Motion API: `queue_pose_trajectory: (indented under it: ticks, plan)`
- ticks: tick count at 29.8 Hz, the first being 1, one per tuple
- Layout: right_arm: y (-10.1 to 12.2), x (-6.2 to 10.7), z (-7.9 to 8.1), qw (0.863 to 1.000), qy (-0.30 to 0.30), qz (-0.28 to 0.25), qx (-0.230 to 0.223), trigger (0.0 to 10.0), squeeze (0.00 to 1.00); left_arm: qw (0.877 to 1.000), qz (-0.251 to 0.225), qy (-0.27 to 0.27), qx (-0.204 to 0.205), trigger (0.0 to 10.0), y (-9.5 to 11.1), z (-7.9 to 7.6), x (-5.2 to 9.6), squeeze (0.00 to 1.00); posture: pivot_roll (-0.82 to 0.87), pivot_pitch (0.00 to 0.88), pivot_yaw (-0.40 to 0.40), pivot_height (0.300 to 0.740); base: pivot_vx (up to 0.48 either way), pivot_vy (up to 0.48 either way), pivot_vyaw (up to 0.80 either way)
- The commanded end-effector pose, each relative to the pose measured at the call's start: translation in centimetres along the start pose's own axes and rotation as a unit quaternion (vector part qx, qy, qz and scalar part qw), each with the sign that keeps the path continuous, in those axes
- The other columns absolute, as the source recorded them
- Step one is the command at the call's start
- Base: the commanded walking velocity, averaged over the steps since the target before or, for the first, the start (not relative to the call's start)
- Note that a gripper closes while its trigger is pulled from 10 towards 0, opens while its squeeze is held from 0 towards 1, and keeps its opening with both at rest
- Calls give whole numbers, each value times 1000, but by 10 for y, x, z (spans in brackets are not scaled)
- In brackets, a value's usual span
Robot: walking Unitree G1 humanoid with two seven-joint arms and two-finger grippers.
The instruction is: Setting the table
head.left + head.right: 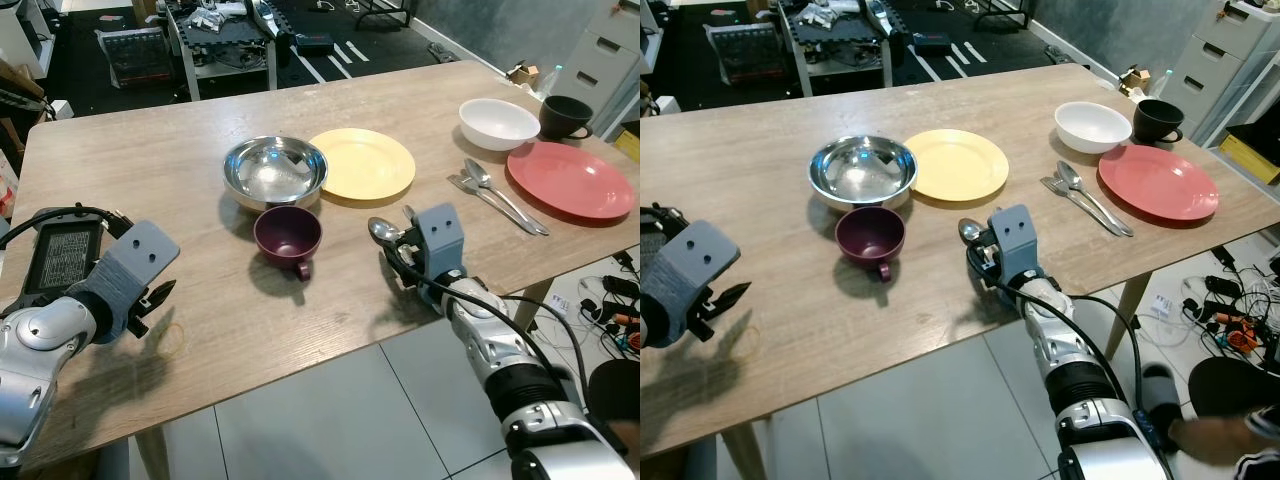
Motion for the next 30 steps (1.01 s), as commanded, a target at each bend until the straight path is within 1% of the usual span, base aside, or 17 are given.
queue_pose_trajectory:
  ticks: [1,3,4,5,7,9,10,11,12,13,18,20,21,22,23,26,30]
  plan:
    - [10,3,4,998,10,-39,-41,10000,0,1000,-9,4,4,10000,2,-2,-1,0,160,224,70,740,0,0,0]
    - [22,5,9,994,18,-72,-80,10000,0,1000,-26,15,8,10000,7,-1,-1,0,159,225,67,740,0,0,0]
    - [22,5,9,994,18,-72,-80,10000,0,1000,-26,15,8,10000,7,-1,-1,0,159,225,67,740,0,0,0]
    - [29,6,11,991,21,-88,-96,10000,0,999,-36,22,12,10000,11,0,-1,0,159,225,67,740,0,0,0]
    - [49,10,15,980,19,-135,-144,10000,0,997,-63,39,24,10000,21,3,-1,0,159,225,67,740,0,0,0]
    - [70,14,14,963,-1,-183,-196,10000,0,993,-93,58,45,10000,32,6,-2,0,156,224,65,740,0,0,0]
    - [70,14,14,963,-1,-183,-196,10000,0,993,-93,58,45,10000,32,6,-2,0,156,224,65,740,0,0,0]
    - [75,16,13,958,-7,-195,-208,10000,0,992,-100,63,50,10000,35,7,-2,0,156,224,65,740,0,0,0]
    - [81,17,10,950,-22,-210,-230,10000,0,989,-111,75,61,10000,40,10,-2,0,155,223,65,740,0,0,0]
    - [87,18,9,944,-41,-223,-240,10000,0,983,-131,92,86,10000,48,14,-3,0,155,223,65,740,0,0,0]
    - [85,20,11,939,-60,-222,-255,10000,0,978,-148,100,111,10000,57,13,-7,0,151,218,64,740,0,0,0]
    - [76,21,19,939,-70,-204,-267,10000,0,973,-152,107,134,10000,61,12,-11,0,148,213,62,740,0,0,0]
    - [76,21,19,939,-70,-204,-267,10000,0,973,-152,107,134,10000,61,12,-11,0,148,213,62,740,0,0,0]
    - [70,23,24,938,-77,-189,-279,10000,0,969,-155,115,153,10000,63,12,-15,0,142,208,59,740,0,0,0]
    - [70,23,24,938,-77,-189,-279,10000,0,969,-155,115,153,10000,63,12,-15,0,142,208,59,740,0,0,0]
    - [66,26,25,937,-89,-176,-287,10000,0,963,-153,121,184,10000,64,13,-18,0,141,204,59,740,0,0,0]
    - [62,26,24,936,-97,-167,-293,10000,0,963,-148,125,187,10000,63,12,-21,0,139,197,60,740,0,0,0]
Point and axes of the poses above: a point about 5 cm out from each wrist's last joint towards the gripper, its own x axis pointing back from the gripper into the wrist, its own y axis along the axis of the wrist's last joint, z = x × y, the point moved 3 cm from there along -x, pointing out of the wrist towards the gripper, and after that the axes turned 2 degrees about -x, right-handed, at the moved point
